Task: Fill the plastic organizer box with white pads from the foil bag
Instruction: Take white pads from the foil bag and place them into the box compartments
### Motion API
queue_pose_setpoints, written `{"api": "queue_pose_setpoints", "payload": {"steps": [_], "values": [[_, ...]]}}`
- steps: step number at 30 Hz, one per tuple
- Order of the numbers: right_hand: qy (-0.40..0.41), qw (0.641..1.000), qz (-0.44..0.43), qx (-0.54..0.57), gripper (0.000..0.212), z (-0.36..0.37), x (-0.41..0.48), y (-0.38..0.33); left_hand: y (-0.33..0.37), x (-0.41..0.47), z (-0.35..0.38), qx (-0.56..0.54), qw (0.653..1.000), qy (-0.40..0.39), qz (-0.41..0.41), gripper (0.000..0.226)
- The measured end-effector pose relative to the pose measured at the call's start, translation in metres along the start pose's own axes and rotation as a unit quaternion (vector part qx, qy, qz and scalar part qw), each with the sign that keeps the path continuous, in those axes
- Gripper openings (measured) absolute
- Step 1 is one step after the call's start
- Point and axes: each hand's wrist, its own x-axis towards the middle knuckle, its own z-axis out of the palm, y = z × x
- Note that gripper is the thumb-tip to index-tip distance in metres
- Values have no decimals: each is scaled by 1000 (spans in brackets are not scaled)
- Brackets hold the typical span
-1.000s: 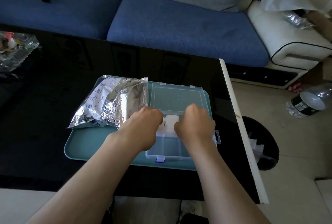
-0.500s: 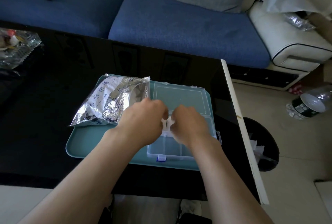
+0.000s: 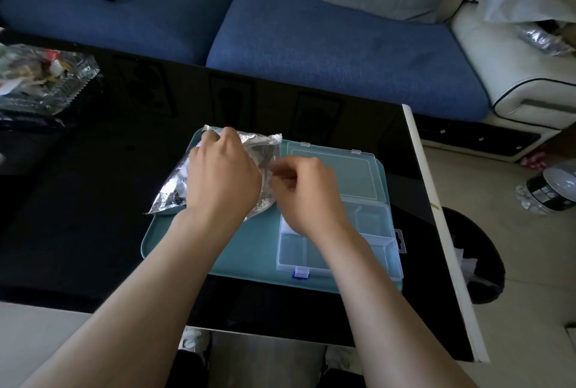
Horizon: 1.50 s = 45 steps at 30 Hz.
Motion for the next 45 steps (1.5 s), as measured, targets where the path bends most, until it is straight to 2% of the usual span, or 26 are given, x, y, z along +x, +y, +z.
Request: {"api": "queue_pose_setpoints", "payload": {"steps": [4,7,11,16,19,24,28,31,33,35,38,41,45], "values": [[-35,998,32,43,34,16,2,-12,-4,2,-5,0,999,-31,-32,9],[-43,996,68,38,37,25,3,-18,-5,2,-10,-13,996,-65,-53,19],[-87,981,139,102,56,33,7,-19,-9,4,-15,-19,993,-93,-67,27],[-112,975,132,138,12,35,10,-19,-12,6,-16,-50,992,-98,-66,23],[-128,976,122,130,15,36,9,-17,-12,7,-13,-56,992,-94,-61,25],[-90,986,91,110,12,36,9,-14,-14,8,-10,-61,992,-100,-55,19],[-115,988,41,91,23,39,8,-16,-14,7,-10,-64,992,-97,-47,25],[-98,993,16,67,30,42,7,-14,-14,8,-10,-73,992,-93,-31,28],[-92,993,40,59,38,42,7,-12,-14,7,-11,-78,992,-91,-29,30],[-101,992,67,41,33,42,8,-10,-13,6,-14,-91,990,-96,-42,24],[-80,992,91,38,24,39,14,-7,-12,5,-17,-102,987,-106,-61,44],[-24,990,115,79,30,29,18,-3,-12,6,-17,-107,987,-104,-67,49],[-12,975,151,165,33,19,17,0,-13,7,-14,-120,985,-97,-78,41]]}}
